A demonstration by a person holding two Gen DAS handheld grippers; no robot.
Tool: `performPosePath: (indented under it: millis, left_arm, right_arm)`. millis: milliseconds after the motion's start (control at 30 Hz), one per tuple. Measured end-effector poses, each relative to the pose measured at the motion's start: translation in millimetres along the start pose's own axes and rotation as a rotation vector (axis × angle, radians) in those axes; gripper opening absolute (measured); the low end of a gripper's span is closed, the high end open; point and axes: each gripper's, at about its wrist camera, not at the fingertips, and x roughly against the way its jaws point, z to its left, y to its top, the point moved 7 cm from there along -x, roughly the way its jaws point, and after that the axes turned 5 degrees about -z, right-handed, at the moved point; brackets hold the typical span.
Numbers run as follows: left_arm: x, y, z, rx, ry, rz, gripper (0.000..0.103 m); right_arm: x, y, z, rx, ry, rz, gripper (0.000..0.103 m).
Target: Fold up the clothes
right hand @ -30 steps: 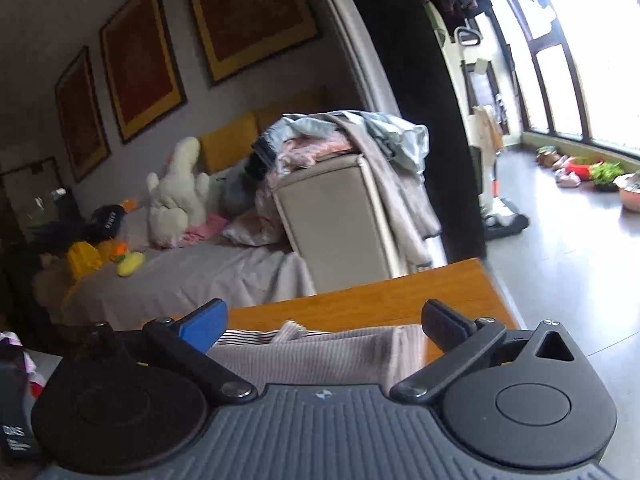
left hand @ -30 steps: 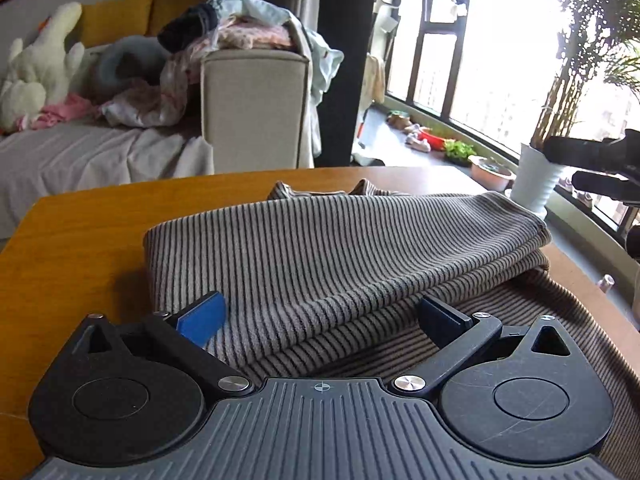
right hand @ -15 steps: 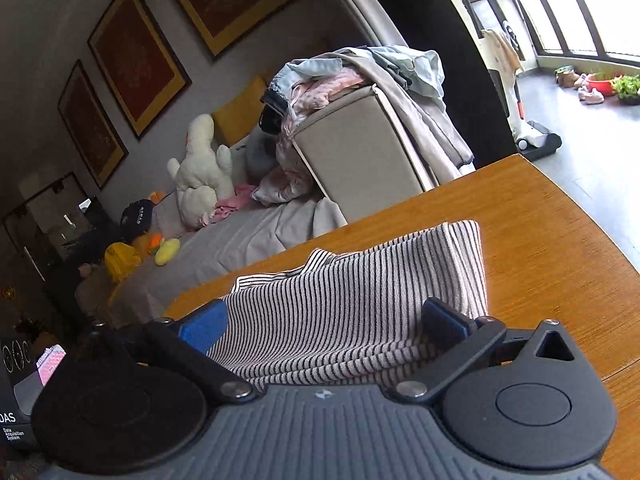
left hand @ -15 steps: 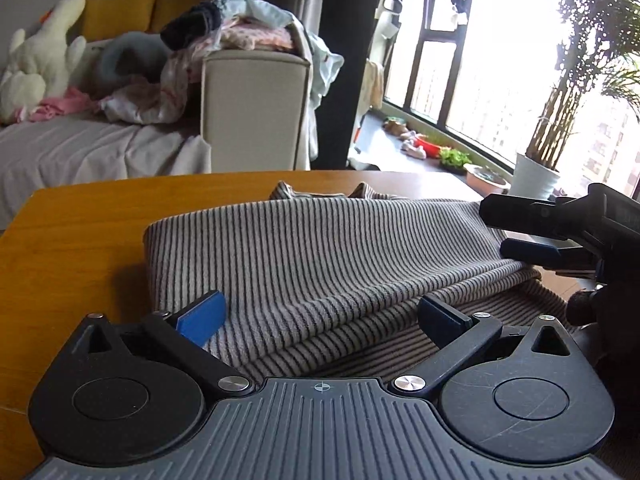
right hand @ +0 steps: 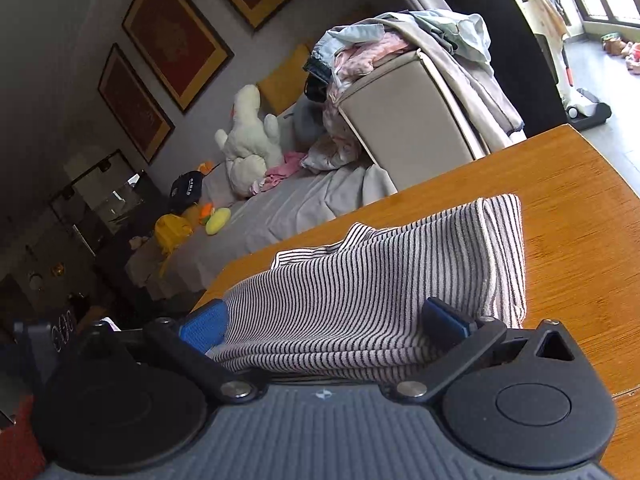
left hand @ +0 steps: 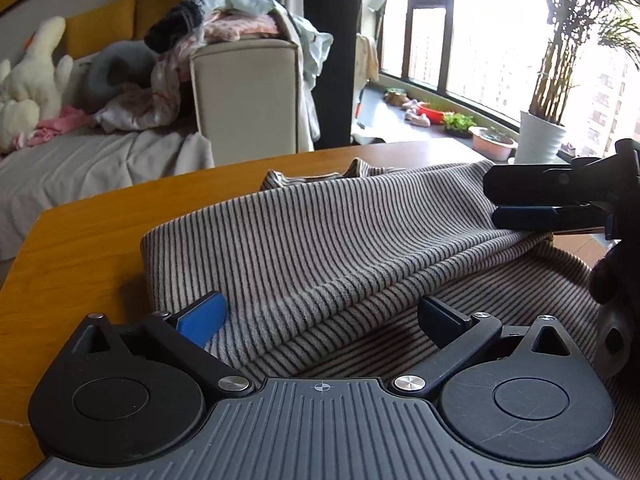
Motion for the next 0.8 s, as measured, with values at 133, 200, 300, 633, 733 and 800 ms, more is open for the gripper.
performPosePath:
  millis: [133, 200, 300, 633, 733, 800]
  left_arm:
    - [-10, 11, 32, 0.035, 0.018, 0.005, 0.103]
    - [-1, 17, 37, 0.071, -0.031, -0.007, 0.103]
    - [18, 24, 35, 0.117, -0.130, -0.047, 0.103]
    - [13, 8, 15, 0.154, -0.241, -0.038, 0.103]
    - [5, 1, 16, 0.148, -0.199, -0.047, 0.103]
    - [5, 1, 14, 0.138, -0.185, -0.049, 0.103]
  right_arm:
    - [-1, -3, 5, 0.032, -0.015, 0.000, 0.103]
    - [-1, -4, 6, 0.035, -0.023, -0.002, 0.103]
    - [-2, -5, 7, 0.044, -0.022, 0.020, 0.103]
    - [7, 25, 9, 0.225, -0.280, 0.047, 0.048]
    - [-12, 13, -5, 0.289, -0.365, 0.164, 0.047]
    - [-19, 12, 3, 0.379, -0.403, 0.193, 0.047]
